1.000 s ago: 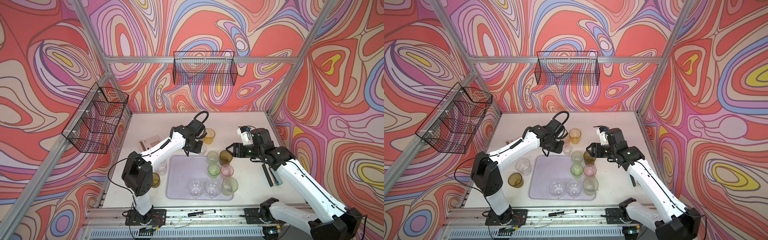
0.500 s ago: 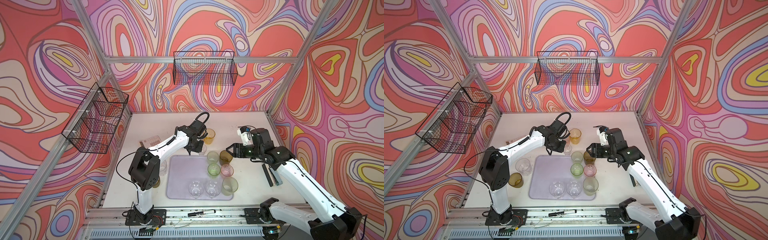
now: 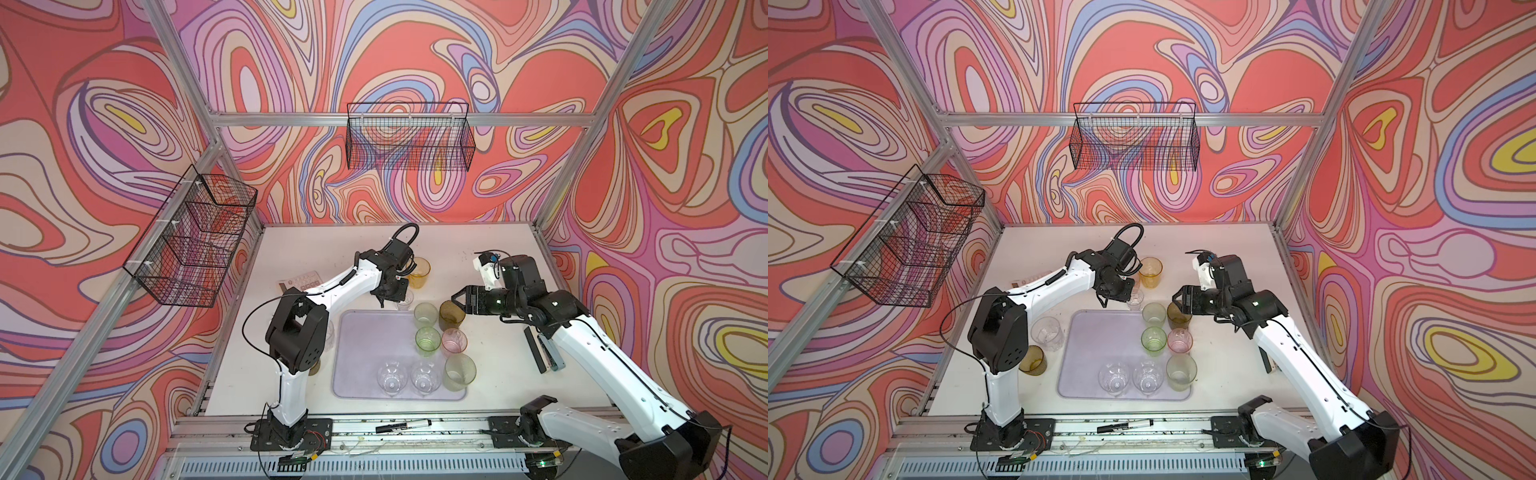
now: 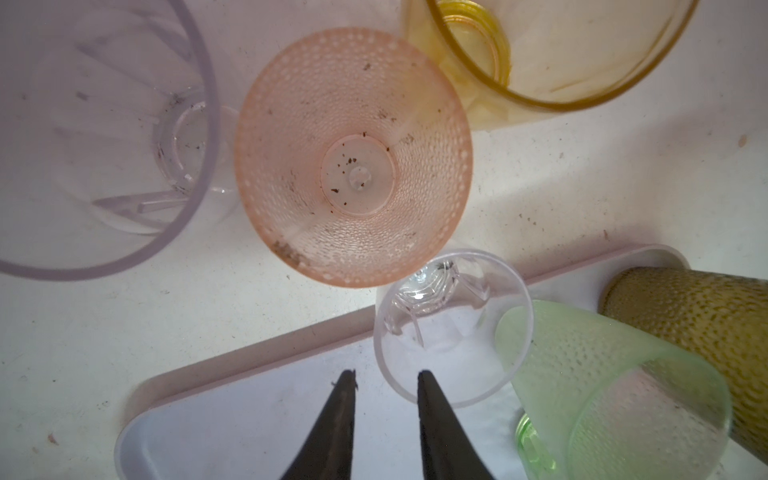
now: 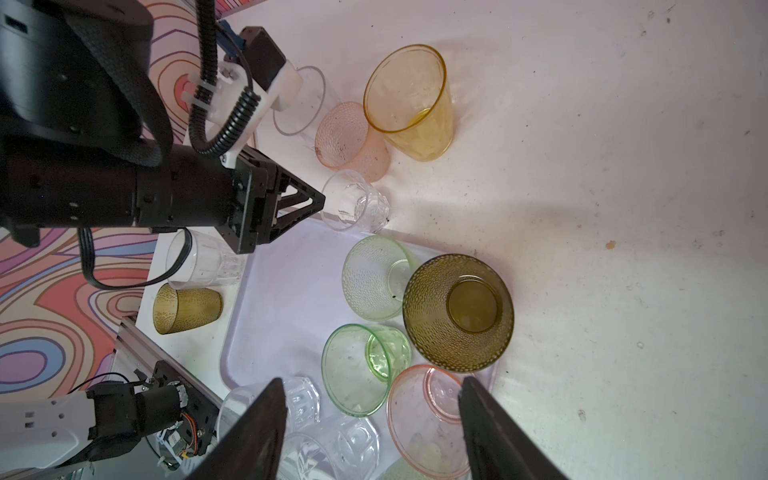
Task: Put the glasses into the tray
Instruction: 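Raise the left gripper and move it to the small clear glass by the pink glass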
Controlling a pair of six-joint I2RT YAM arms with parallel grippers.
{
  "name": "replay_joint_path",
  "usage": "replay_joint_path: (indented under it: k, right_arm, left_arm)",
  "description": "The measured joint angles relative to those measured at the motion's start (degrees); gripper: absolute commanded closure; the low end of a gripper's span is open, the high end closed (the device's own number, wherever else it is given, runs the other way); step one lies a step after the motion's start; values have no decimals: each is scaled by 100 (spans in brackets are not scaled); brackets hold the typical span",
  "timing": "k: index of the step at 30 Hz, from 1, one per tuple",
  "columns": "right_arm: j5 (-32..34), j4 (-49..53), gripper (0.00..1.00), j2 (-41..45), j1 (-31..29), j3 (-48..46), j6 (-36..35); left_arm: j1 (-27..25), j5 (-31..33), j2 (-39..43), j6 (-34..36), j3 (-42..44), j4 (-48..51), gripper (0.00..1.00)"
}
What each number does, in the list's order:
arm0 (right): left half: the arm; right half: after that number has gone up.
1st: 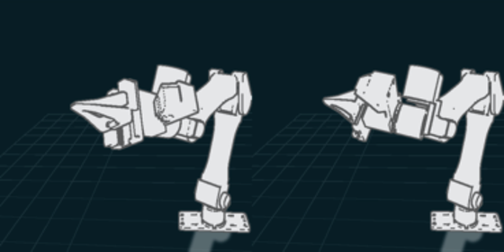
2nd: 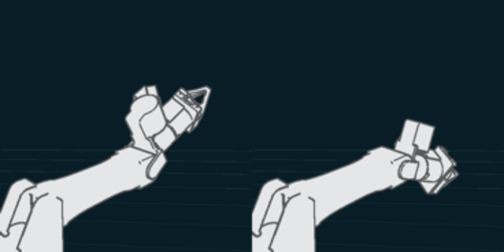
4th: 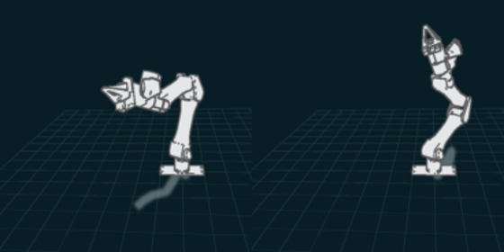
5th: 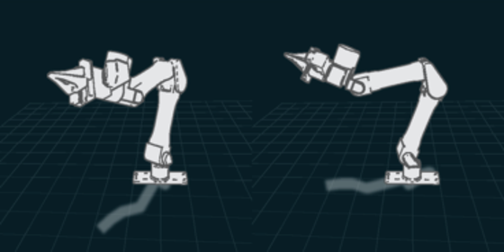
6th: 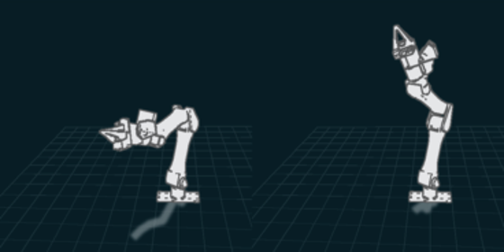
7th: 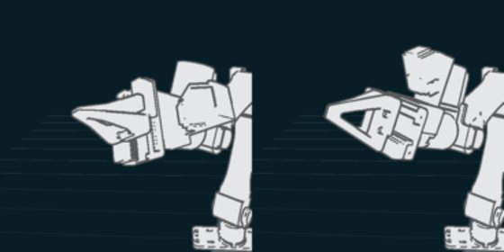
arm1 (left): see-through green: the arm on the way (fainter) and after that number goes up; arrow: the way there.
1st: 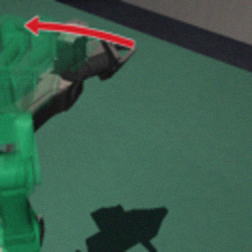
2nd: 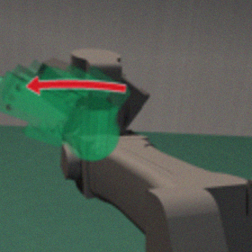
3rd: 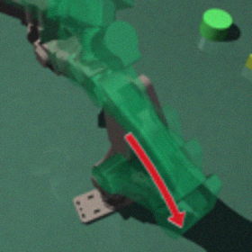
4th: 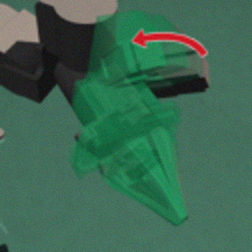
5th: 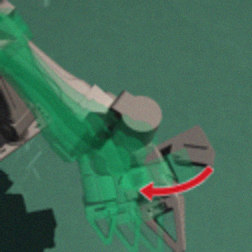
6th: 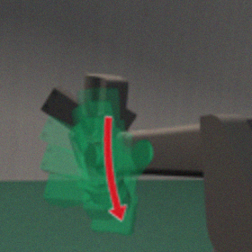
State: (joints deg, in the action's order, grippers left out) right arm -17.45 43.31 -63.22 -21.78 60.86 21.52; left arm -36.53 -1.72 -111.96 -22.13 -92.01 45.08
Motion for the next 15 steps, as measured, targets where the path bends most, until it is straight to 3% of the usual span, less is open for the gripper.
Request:
replay_joint_path:
  k: [15]
  right_arm:
    - [4, 2, 31, -44, 0, 22, -50]
  left_arm:
    - [26, 24, -321, -33, -118, -92, 78]
